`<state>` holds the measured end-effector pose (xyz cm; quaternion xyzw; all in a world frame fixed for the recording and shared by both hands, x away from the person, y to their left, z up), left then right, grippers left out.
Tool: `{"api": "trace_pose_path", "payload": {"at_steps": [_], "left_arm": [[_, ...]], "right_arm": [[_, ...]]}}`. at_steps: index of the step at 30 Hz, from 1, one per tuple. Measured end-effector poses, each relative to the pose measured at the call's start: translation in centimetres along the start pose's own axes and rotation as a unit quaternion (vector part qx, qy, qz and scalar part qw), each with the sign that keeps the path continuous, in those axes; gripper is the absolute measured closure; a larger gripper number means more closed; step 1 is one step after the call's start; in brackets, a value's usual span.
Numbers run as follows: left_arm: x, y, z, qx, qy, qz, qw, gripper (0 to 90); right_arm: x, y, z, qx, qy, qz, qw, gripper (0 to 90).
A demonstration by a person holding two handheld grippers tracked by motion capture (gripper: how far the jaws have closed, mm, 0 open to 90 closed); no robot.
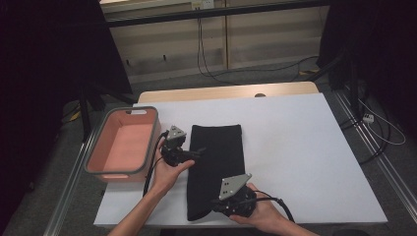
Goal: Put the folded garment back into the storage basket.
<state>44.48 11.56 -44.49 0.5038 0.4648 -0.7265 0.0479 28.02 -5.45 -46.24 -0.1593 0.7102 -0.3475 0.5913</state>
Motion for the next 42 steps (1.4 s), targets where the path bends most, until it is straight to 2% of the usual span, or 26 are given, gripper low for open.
{"api": "trace_pose_path", "payload": {"at_steps": [2, 4, 5, 8, 10, 14, 15, 16, 20, 22, 25, 27, 28, 30, 35, 37, 38, 42], "left_arm": [[-0.2, 0.7, -0.3, 0.001, 0.001, -0.004, 1.0, 7.2], [-0.4, 1.6, -0.8, 0.002, 0.002, -0.024, 0.9997, 6.1], [-0.4, 2.0, -1.1, 0.0, -0.008, -0.023, 0.9997, 6.2], [-0.6, 2.7, -1.7, -0.007, -0.011, -0.029, 0.9995, 6.8], [-0.9, 3.1, -2.2, -0.011, -0.023, -0.028, 0.9993, 7.0], [-1.5, 3.7, -2.9, -0.032, -0.028, -0.031, 0.9986, 12.8], [-1.7, 3.8, -3.0, -0.031, -0.034, -0.023, 0.9987, 16.6], [-1.9, 4.0, -3.0, -0.026, -0.053, -0.01, 0.9982, 17.4], [-2.5, 4.6, -3.7, -0.027, -0.062, -0.016, 0.9976, 18.2], [-2.7, 4.8, -4.2, -0.035, -0.064, -0.021, 0.9971, 20.4], [-2.9, 5.3, -5.0, -0.039, -0.081, -0.03, 0.9955, 22.9], [-3.1, 5.5, -5.4, -0.034, -0.086, -0.035, 0.9951, 30.6], [-3.1, 5.6, -5.5, -0.036, -0.084, -0.038, 0.9951, 31.9], [-3.1, 5.9, -5.7, -0.027, -0.094, -0.039, 0.9944, 34.9], [-2.4, 6.7, -5.9, -0.033, -0.091, -0.062, 0.9934, 42.5], [-2.1, 6.9, -6.2, -0.03, -0.101, -0.065, 0.9923, 44.2], [-2.0, 7.0, -6.2, -0.022, -0.102, -0.066, 0.9923, 46.8], [-2.0, 7.0, -6.1, -0.021, -0.093, -0.068, 0.9931, 52.2]], "right_arm": [[0.0, 0.0, -0.1, -0.001, -0.002, 0.001, 1.0, 83.0], [-0.1, -0.1, -0.1, -0.005, -0.001, 0.002, 1.0, 83.0], [-0.1, -0.1, -0.2, -0.006, -0.003, 0.003, 1.0, 83.0], [-0.1, -0.2, -0.4, -0.013, 0.002, 0.005, 0.9999, 83.0], [-0.1, -0.2, -0.5, -0.015, -0.002, 0.005, 0.9999, 83.0], [-0.1, -0.2, -0.5, -0.015, -0.004, 0.003, 0.9999, 83.0], [-0.1, -0.2, -0.5, -0.015, -0.004, 0.003, 0.9999, 83.0], [-0.1, -0.2, -0.5, -0.014, -0.004, 0.003, 0.9999, 83.0], [0.0, -0.1, -0.4, -0.015, -0.003, 0.002, 0.9999, 82.9], [0.0, 0.0, -0.4, -0.014, -0.004, -0.001, 0.9999, 82.9], [0.0, 0.0, -0.4, -0.013, -0.005, -0.001, 0.9999, 82.9], [0.0, -0.1, -0.4, -0.014, -0.005, -0.001, 0.9999, 82.9], [0.0, 0.0, -0.4, -0.015, -0.004, -0.001, 0.9999, 82.9], [0.0, 0.0, -0.4, -0.015, -0.004, -0.003, 0.9999, 82.9], [0.1, 0.0, -0.4, -0.015, -0.004, -0.003, 0.9999, 82.9], [0.1, 0.0, -0.4, -0.014, -0.005, -0.004, 0.9999, 82.9], [0.1, 0.0, -0.4, -0.014, -0.005, -0.005, 0.9999, 82.9], [0.2, 0.1, -0.3, -0.015, -0.004, -0.007, 0.9999, 82.8]]}}
Point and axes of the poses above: each handheld gripper's, and its own axes: y roughly forward along the jaws, x roughly out of its underside, z roughly to its right, the point moved 3 cm from there along y, roughly forward along the jaws, and after that the axes turned 4 degrees about -z, right-handed, at the moved point
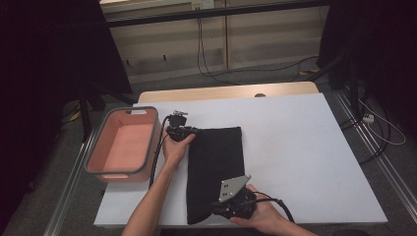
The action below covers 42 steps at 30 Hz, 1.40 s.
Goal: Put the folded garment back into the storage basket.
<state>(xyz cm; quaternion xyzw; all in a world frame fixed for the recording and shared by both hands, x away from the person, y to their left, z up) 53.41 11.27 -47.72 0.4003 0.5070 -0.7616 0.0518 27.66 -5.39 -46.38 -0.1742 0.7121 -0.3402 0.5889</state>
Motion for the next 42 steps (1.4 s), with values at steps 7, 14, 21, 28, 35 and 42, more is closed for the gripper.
{"api": "trace_pose_path", "payload": {"at_steps": [7, 14, 21, 28, 35, 42], "left_arm": [[0.2, 0.0, 0.1, 0.028, 0.012, 0.001, 0.9995, 71.8], [0.0, -0.2, 0.1, 0.041, 0.007, 0.011, 0.9991, 82.3], [-1.3, -1.3, 0.7, 0.043, 0.017, 0.03, 0.9985, 82.7], [-3.0, -2.4, 1.5, 0.05, 0.026, 0.049, 0.9972, 82.7], [-4.2, -3.4, 2.1, 0.049, 0.037, 0.061, 0.9962, 82.7], [-5.0, -4.4, 1.9, 0.045, 0.04, 0.068, 0.9958, 82.7]], "right_arm": [[0.0, 0.0, 0.0, 0.002, 0.001, 0.001, 1.0, 82.8], [-0.2, -0.2, 0.0, 0.004, 0.002, 0.007, 1.0, 82.8], [-0.6, -0.6, 0.2, 0.009, 0.002, 0.018, 0.9998, 82.9], [-1.1, -1.4, 0.5, 0.017, 0.002, 0.035, 0.9993, 82.9], [-1.7, -2.1, 0.9, 0.024, 0.004, 0.052, 0.9983, 82.9], [-2.3, -2.7, 1.2, 0.031, 0.006, 0.067, 0.9972, 82.9]]}}
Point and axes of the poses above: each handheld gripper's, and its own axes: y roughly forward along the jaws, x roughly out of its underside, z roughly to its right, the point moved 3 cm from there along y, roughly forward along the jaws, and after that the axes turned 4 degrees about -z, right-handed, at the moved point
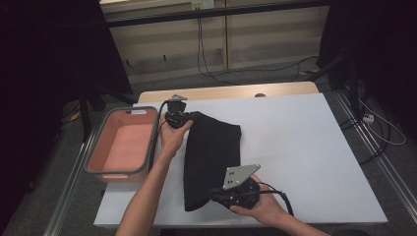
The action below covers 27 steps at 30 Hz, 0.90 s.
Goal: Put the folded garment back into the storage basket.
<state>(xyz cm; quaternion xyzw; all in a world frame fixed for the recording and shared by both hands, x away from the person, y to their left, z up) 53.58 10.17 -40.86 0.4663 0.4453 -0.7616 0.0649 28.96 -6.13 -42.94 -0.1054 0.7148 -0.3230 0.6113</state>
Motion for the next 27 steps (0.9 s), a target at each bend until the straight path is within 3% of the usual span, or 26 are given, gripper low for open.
{"api": "trace_pose_path", "payload": {"at_steps": [27], "left_arm": [[-2.3, -4.8, -1.6, -0.013, 0.013, 0.037, 0.9992, 82.9]], "right_arm": [[-3.4, 0.3, -0.2, -0.009, -0.024, 0.035, 0.999, 82.9]]}}
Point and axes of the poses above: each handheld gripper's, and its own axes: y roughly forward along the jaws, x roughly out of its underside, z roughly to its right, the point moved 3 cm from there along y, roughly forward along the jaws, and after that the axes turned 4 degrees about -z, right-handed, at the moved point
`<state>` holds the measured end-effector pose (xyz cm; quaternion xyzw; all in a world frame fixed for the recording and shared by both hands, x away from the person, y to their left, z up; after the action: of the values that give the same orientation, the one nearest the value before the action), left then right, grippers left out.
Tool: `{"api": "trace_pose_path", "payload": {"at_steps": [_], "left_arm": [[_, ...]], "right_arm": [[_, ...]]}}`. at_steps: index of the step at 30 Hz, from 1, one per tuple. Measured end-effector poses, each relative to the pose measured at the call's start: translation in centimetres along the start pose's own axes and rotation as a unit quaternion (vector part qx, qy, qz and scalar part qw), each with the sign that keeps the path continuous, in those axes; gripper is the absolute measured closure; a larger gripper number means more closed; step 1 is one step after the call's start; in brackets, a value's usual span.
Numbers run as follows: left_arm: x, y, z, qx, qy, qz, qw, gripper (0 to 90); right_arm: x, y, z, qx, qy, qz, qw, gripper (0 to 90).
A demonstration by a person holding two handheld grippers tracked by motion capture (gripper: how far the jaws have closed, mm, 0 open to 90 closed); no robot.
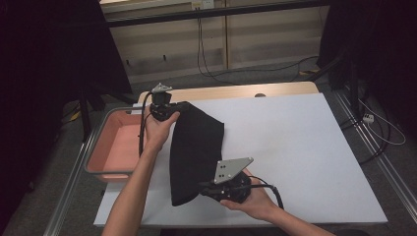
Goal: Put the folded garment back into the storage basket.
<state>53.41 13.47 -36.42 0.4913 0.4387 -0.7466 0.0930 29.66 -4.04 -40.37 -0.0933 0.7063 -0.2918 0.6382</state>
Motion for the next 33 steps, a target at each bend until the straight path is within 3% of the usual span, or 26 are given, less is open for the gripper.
{"api": "trace_pose_path", "payload": {"at_steps": [4, 11, 33], "left_arm": [[-0.4, -0.5, -0.3, -0.002, -0.006, 0.01, 0.9999, 82.9], [-1.0, -1.6, -0.6, -0.006, 0.003, 0.03, 0.9995, 83.1], [-1.9, -5.1, -2.9, -0.019, 0.001, 0.046, 0.9988, 83.1]], "right_arm": [[-0.5, -0.1, 0.0, 0.0, -0.003, 0.007, 1.0, 82.9], [-1.4, -0.1, 0.1, -0.002, -0.007, 0.02, 0.9998, 83.0], [-4.2, 1.0, -0.2, -0.014, -0.019, 0.059, 0.998, 83.1]]}}
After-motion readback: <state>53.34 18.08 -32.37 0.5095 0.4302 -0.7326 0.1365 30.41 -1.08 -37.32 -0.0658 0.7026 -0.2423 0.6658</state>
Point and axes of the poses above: each handheld gripper's, and its own axes: y roughly forward along the jaws, x roughly out of its underside, z roughly to its right, the point moved 3 cm from there along y, roughly forward along the jaws, and after that the axes turned 4 degrees about -z, right-handed, at the moved point
